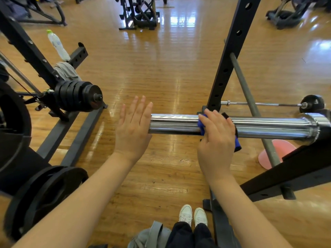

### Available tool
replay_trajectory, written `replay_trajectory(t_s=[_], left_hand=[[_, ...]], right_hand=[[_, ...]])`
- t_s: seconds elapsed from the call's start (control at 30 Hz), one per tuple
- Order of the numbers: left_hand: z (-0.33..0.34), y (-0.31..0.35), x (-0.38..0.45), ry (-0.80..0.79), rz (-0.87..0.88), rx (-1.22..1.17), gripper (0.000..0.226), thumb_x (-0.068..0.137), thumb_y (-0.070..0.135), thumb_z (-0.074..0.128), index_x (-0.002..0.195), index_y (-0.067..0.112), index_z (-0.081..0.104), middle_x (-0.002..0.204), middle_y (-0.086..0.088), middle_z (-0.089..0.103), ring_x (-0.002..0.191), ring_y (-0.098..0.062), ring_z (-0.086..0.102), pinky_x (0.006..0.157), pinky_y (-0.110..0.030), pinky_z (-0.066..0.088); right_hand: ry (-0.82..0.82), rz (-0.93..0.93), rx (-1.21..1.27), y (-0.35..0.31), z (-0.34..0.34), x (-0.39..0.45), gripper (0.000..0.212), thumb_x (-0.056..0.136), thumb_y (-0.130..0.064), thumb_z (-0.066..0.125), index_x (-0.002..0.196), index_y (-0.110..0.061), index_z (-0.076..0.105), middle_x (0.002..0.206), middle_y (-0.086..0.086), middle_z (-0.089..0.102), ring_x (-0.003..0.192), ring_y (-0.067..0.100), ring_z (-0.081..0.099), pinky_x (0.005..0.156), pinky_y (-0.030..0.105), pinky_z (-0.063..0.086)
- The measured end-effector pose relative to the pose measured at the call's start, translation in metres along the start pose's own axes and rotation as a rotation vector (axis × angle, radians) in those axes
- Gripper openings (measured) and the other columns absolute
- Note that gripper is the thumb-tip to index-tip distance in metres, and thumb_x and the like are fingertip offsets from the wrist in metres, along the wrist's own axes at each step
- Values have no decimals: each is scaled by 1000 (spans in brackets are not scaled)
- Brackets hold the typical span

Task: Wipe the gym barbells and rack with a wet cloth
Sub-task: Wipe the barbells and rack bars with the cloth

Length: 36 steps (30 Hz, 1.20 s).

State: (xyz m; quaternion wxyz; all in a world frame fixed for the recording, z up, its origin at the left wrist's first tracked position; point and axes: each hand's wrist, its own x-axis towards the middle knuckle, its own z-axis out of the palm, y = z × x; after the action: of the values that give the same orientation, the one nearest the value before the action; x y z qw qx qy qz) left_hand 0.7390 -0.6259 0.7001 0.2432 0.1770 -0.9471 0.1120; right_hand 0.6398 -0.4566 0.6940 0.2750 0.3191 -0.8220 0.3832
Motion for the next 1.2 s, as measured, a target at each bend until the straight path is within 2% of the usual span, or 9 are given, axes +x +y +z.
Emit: replay_trajectory(t_s=[0.17,0.37,0.47,0.6,0.7,0.8,0.93,1.03,1.2], left_hand=[[-8,5,-2,-56,-36,-25,101,52,12,89,137,-2,37,143,-24,39,135,-39,33,110,-49,19],[-10,3,11,-120,-45,7,96,52,13,89,135,-4,44,138,-23,47,132,-39,39,109,-47,21],[-10,0,21,-176,-46,-7,91,62,13,84,140,-1,38,141,-19,45,136,-35,35,112,-43,16],[-8,-3,21,-177,-44,-66,88,62,8,82,139,-1,40,141,-20,45,134,-35,37,111,-42,19],[-8,-3,21,-157,-54,-84,83,65,7,79,139,-1,41,140,-21,46,134,-36,38,111,-42,18],[-6,-3,20,-139,-47,-82,81,65,8,79,137,-2,43,138,-21,48,131,-37,41,110,-43,21],[-6,-2,20,-127,-61,-83,81,65,10,80,137,-2,43,138,-21,47,132,-37,41,110,-44,22],[-7,-2,19,-144,-58,-86,85,63,11,82,137,-2,42,137,-20,49,131,-38,41,109,-46,23],[-13,-3,15,-175,-40,-35,97,62,17,84,143,0,33,145,-18,41,137,-35,33,111,-47,16]], right_hand=[[-89,-259,94,29,-15,-10,41,84,6,45,122,-5,57,130,8,53,126,24,45,110,43,30],[-6,44,35,11,-12,8,37,87,-5,39,113,-1,65,119,13,64,119,27,54,109,46,31],[-32,-28,9,-4,1,10,35,85,-2,42,111,-2,67,116,12,66,116,28,58,109,43,30],[-90,-206,32,12,-8,-11,41,83,6,43,119,-4,61,128,11,56,125,24,47,110,40,29],[-51,-103,11,27,-24,-10,41,86,2,40,123,-4,56,130,11,54,128,22,43,112,39,27],[5,57,-28,17,-19,7,38,86,-3,39,117,-1,63,123,14,61,122,28,52,110,40,28],[-88,-121,-16,-19,6,5,38,83,0,41,112,-3,67,120,13,64,117,27,57,108,36,29],[-142,-241,3,-15,4,-2,41,82,1,41,113,-5,67,121,12,63,118,26,56,107,35,30],[-44,-121,5,15,-17,0,39,84,-1,41,114,-1,64,120,15,63,119,28,54,104,46,38]])
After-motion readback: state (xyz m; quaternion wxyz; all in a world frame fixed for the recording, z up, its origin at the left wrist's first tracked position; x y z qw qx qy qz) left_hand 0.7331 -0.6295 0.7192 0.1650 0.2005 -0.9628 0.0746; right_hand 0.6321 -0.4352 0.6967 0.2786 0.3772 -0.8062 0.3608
